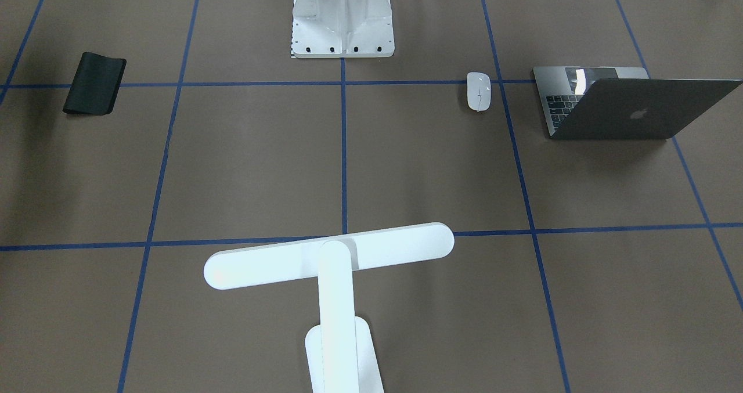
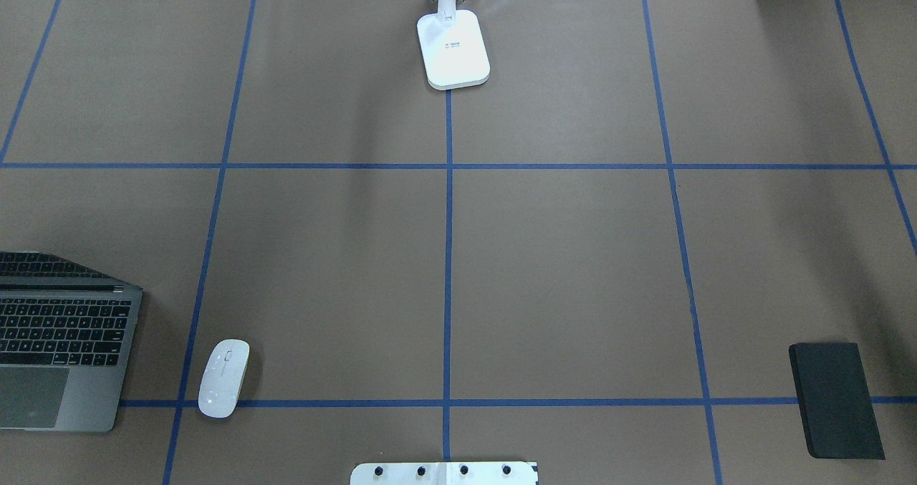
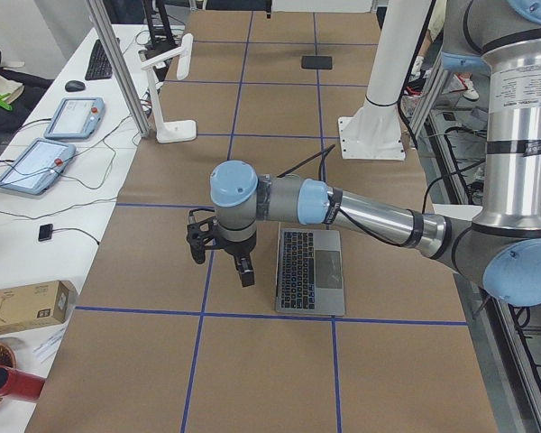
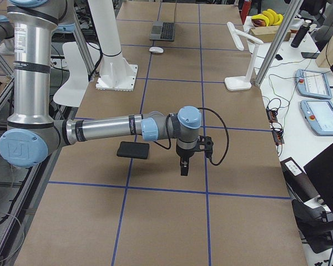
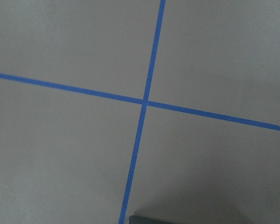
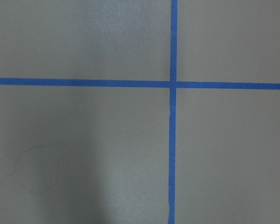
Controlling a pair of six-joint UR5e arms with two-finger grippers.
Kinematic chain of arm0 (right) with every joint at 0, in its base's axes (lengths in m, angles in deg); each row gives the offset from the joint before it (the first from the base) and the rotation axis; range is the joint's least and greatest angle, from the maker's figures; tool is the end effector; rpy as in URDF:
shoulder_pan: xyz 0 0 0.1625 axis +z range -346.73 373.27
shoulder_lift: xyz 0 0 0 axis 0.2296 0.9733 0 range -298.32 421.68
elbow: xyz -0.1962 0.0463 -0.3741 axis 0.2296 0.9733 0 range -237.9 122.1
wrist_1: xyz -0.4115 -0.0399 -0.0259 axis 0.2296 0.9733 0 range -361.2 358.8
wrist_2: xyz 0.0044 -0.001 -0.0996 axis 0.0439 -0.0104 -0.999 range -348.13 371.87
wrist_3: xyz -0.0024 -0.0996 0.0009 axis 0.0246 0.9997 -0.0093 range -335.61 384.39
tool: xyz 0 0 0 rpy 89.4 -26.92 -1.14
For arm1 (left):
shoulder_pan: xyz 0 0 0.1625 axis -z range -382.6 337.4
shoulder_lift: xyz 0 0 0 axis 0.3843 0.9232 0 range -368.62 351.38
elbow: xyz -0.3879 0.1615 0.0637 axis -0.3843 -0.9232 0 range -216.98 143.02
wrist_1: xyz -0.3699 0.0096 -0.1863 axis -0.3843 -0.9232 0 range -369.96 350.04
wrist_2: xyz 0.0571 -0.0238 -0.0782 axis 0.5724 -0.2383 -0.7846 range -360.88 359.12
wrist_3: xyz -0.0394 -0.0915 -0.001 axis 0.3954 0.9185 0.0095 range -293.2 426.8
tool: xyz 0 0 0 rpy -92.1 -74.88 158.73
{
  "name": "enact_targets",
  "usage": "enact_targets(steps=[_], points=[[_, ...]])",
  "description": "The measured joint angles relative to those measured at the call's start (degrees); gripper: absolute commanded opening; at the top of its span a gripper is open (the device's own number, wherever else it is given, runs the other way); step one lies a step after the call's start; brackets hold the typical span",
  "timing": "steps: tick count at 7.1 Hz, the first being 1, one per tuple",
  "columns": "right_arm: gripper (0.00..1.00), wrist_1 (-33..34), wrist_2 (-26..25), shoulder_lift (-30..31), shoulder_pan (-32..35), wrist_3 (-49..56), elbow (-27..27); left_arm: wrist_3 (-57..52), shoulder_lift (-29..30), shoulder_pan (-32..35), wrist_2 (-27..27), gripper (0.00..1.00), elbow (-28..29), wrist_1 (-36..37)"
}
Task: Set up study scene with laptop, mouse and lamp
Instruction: 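Lower the left gripper toward the silver laptop's lid edge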
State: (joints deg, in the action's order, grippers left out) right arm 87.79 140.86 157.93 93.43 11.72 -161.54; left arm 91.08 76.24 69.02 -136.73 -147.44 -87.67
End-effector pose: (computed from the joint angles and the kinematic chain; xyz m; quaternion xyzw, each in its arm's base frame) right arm -0.0078 -0.4581 0.5965 0.0028 -0.3399 -0.0012 0.9405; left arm -0.0744 -0.4416 0.5462 -0.0527 0.3866 -0.1963 0.8996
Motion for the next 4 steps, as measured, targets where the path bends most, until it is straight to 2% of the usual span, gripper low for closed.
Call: enact_targets(steps=[2,4], points=[[1.0,-0.8,1.8,3.5,0.0,-0.2,-2.5,15.9,-5.4,-0.1,-0.9,1.0,-6.1,0.0],[1.0,-1.4,3.6,7.9,0.0,-0.2,-5.4,32.7,-6.8,-0.7,-3.2,1.0,-8.4,-0.8]])
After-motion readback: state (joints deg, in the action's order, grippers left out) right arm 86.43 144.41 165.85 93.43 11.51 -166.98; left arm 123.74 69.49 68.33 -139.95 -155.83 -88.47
